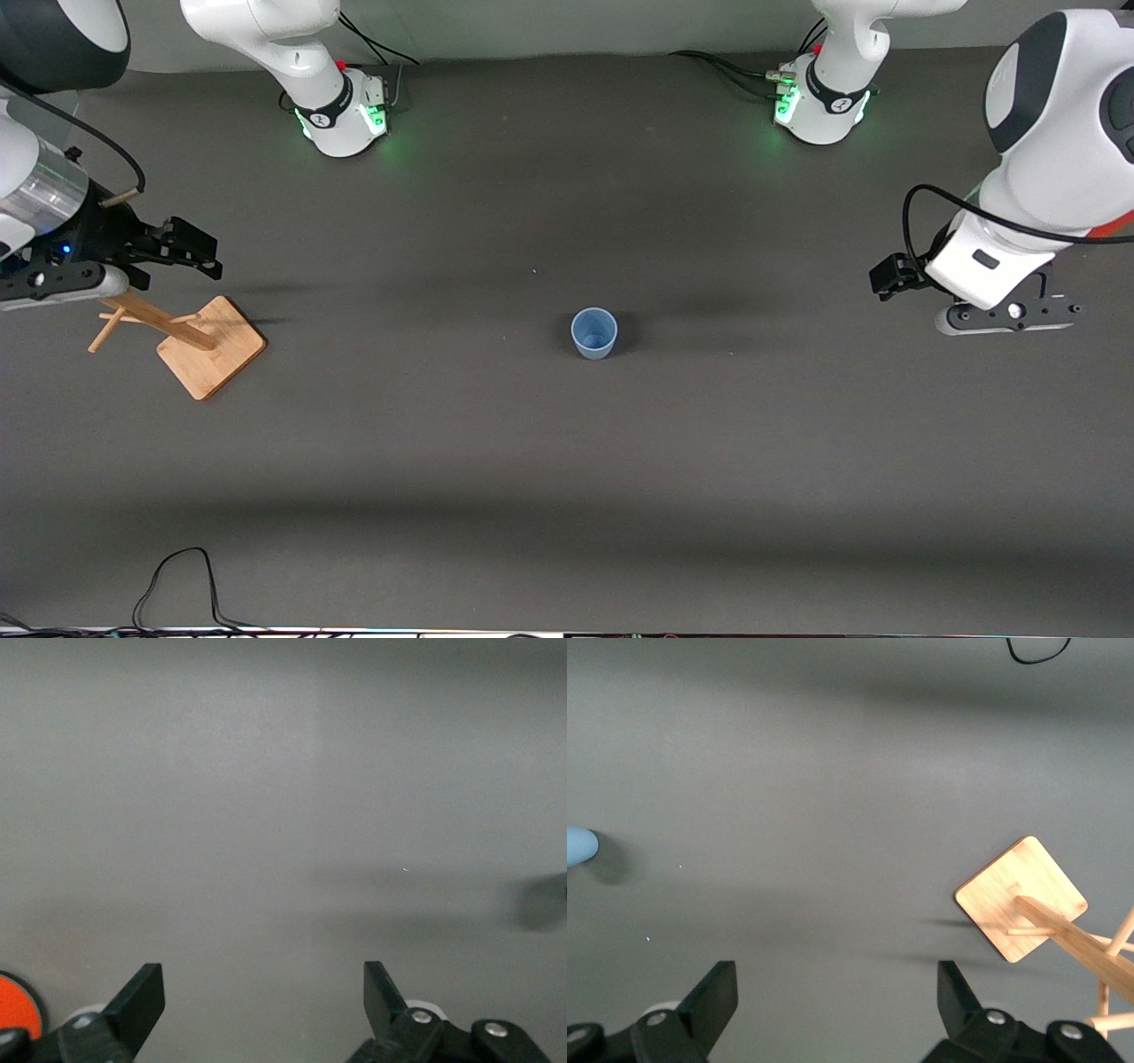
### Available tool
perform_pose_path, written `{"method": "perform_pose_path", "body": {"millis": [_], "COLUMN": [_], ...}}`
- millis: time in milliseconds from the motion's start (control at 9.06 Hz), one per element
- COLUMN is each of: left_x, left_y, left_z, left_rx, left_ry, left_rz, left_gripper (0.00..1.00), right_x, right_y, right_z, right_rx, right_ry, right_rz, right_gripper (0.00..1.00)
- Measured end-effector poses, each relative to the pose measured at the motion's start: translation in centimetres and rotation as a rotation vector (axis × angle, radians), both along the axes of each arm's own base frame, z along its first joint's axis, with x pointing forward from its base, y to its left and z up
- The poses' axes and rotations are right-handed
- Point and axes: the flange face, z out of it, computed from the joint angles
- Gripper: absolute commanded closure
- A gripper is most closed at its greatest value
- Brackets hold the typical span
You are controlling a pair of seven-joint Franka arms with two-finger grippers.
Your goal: Rotate and upright cup with both arms
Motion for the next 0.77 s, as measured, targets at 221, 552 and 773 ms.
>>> {"method": "perform_pose_path", "body": {"millis": [221,552,773], "left_x": [0.0,-0.2,-0.7], "left_y": [-0.8,-1.6,-0.8], "left_z": [0.7,1.8,3.5], "left_rx": [-0.003,-0.031,-0.044], "left_ry": [-0.015,-0.027,0.012], "left_rz": [-0.015,-0.02,-0.035], "left_gripper": [0.0,0.0,0.0], "right_x": [0.4,0.6,0.8], "right_y": [-0.2,-0.3,-0.3], "right_z": [0.3,0.7,0.7], "right_rx": [0.011,0.014,0.014], "right_ry": [-0.016,-0.024,-0.025], "right_rz": [-0.006,-0.01,-0.01], "right_gripper": [0.0,0.0,0.0]}}
